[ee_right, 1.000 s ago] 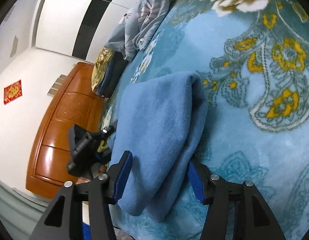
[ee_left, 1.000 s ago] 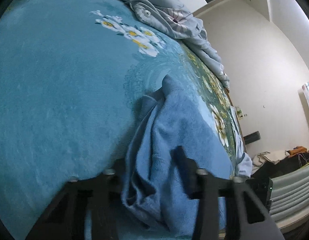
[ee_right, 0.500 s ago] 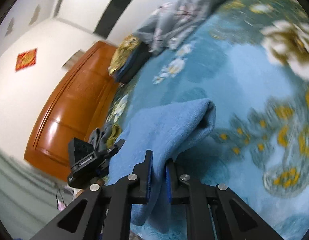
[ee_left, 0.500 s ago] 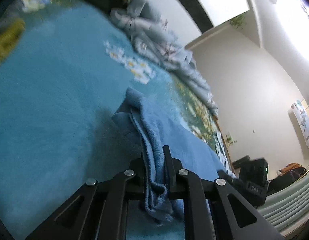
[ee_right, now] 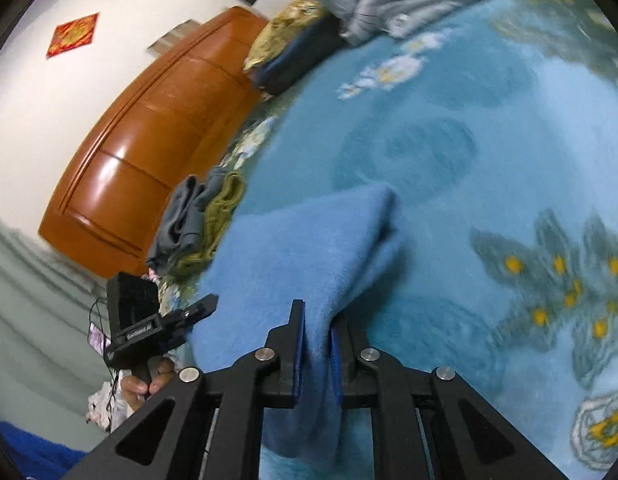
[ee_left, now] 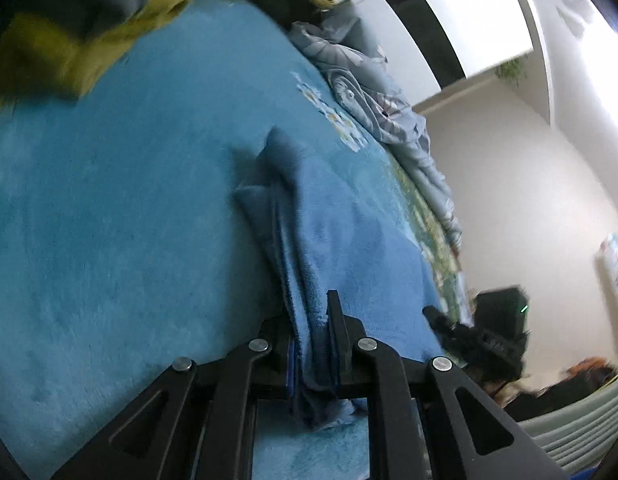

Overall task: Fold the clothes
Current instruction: 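Lift the folded sweatshirt with both grippers and carry it toward the clothes stack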

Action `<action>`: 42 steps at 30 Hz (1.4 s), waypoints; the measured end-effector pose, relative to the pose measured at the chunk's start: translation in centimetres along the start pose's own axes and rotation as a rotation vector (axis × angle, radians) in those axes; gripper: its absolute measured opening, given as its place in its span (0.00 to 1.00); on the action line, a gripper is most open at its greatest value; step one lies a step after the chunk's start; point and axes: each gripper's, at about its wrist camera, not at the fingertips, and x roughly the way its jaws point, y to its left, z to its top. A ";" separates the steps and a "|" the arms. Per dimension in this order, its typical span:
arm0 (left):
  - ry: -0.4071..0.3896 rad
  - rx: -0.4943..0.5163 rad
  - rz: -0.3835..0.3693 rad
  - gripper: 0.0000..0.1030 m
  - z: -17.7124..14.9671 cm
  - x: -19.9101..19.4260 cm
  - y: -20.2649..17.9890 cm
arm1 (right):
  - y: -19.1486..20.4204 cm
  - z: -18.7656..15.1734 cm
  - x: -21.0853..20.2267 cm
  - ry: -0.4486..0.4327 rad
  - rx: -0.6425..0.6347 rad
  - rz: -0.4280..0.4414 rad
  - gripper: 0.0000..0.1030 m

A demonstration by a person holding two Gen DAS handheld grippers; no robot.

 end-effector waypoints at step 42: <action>0.036 -0.031 -0.053 0.14 0.6 1.2 -0.6 | 1.4 -2.3 -0.5 -0.080 0.171 0.045 0.19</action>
